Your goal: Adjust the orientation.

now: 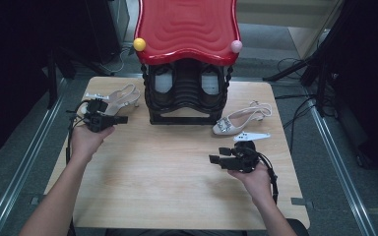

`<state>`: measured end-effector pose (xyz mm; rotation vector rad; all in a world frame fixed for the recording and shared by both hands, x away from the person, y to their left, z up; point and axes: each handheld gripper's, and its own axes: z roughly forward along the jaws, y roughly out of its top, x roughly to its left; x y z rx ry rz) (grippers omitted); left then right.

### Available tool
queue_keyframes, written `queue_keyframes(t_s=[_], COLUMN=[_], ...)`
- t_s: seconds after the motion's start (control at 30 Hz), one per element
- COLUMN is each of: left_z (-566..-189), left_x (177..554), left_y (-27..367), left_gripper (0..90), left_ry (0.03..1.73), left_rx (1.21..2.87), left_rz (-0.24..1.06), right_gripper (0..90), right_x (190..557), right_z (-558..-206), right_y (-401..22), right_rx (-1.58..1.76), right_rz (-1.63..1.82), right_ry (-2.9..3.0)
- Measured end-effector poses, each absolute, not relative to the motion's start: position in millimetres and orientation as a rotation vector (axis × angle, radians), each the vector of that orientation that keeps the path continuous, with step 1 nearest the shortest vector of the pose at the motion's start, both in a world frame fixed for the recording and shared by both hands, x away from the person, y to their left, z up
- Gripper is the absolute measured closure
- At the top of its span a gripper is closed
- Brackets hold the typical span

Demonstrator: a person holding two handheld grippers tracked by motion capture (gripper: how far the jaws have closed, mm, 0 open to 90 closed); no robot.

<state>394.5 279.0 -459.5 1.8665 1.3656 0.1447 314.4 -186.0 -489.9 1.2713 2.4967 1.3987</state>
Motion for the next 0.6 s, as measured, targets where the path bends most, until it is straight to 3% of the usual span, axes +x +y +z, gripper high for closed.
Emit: queue_keyframes(t_s=[0.6], left_z=[-439.6], left_x=[479.5], left_y=[298.6], left_gripper=[89.6], left_ry=[1.516], left_rx=[1.826], left_rz=[0.233], right_gripper=[41.0], right_x=[317.3], right_z=[-495.8], right_y=[-175.7], right_rx=[1.254], right_rz=[1.369], right_ry=[2.553])
